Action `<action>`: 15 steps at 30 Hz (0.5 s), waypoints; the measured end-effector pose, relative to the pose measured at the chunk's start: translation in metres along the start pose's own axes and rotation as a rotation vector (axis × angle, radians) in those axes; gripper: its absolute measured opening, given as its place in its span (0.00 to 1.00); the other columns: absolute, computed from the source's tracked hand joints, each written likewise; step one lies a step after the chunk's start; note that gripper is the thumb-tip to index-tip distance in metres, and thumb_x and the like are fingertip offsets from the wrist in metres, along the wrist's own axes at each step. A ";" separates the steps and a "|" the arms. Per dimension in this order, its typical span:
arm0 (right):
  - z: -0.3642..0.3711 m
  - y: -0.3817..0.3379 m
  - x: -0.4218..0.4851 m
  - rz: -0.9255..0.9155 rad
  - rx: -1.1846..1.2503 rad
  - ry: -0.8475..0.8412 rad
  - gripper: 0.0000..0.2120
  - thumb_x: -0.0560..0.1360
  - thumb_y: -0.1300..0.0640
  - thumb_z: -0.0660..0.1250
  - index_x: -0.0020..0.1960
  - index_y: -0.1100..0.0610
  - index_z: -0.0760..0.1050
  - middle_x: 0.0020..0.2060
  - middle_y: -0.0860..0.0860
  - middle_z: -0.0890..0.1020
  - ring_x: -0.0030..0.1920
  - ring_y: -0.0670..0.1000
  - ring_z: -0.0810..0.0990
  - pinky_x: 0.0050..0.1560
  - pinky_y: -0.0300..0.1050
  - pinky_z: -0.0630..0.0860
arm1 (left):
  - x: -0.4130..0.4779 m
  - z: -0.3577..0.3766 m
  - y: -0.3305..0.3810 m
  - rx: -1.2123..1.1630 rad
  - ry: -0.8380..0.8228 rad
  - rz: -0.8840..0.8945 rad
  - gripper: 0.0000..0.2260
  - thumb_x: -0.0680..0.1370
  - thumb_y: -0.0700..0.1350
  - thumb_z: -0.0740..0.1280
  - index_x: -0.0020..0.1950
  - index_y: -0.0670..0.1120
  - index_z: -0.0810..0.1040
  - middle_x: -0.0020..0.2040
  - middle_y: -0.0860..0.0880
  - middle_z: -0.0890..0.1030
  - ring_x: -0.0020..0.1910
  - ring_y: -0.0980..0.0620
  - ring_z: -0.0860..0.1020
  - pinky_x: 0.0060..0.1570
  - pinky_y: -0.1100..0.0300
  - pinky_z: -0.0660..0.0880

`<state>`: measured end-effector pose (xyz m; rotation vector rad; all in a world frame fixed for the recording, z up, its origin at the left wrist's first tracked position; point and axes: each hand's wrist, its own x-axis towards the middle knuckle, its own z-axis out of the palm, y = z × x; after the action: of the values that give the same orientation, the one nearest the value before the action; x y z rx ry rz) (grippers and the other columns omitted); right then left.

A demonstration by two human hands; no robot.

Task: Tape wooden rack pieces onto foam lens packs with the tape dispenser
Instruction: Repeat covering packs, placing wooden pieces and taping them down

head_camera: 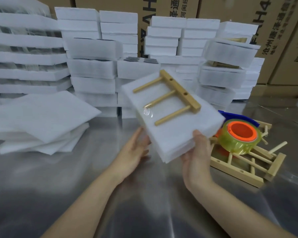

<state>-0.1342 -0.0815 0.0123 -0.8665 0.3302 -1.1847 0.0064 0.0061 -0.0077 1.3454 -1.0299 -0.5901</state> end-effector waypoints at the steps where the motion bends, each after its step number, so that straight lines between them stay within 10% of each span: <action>1: -0.001 -0.001 0.002 -0.090 -0.045 0.055 0.35 0.67 0.47 0.72 0.72 0.49 0.64 0.60 0.47 0.81 0.60 0.49 0.80 0.52 0.49 0.80 | 0.000 0.004 -0.002 0.131 -0.018 -0.001 0.25 0.79 0.55 0.60 0.76 0.53 0.62 0.60 0.57 0.80 0.61 0.59 0.77 0.61 0.65 0.72; 5: 0.004 -0.009 0.024 -0.347 -0.331 0.242 0.44 0.62 0.43 0.73 0.72 0.51 0.59 0.66 0.49 0.73 0.65 0.48 0.74 0.68 0.49 0.70 | -0.002 0.017 -0.003 0.292 -0.018 -0.018 0.29 0.74 0.61 0.61 0.74 0.53 0.66 0.55 0.61 0.80 0.56 0.67 0.77 0.63 0.67 0.69; 8: 0.004 -0.006 0.046 -0.439 -0.481 0.258 0.34 0.67 0.51 0.76 0.66 0.55 0.61 0.57 0.45 0.74 0.57 0.40 0.75 0.56 0.25 0.67 | 0.001 0.016 -0.004 0.324 0.036 -0.032 0.21 0.79 0.55 0.62 0.72 0.55 0.69 0.55 0.60 0.80 0.53 0.70 0.77 0.55 0.76 0.68; 15: 0.031 0.027 0.086 -0.490 -0.583 0.383 0.36 0.69 0.54 0.75 0.68 0.57 0.57 0.50 0.43 0.65 0.47 0.35 0.62 0.46 0.12 0.55 | 0.003 0.017 -0.003 0.342 0.080 -0.044 0.14 0.81 0.51 0.60 0.67 0.53 0.73 0.56 0.55 0.81 0.51 0.69 0.78 0.47 0.81 0.66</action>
<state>-0.0644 -0.1434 0.0300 -1.2670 0.8376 -1.7578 -0.0066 -0.0053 -0.0110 1.6809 -1.0701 -0.3988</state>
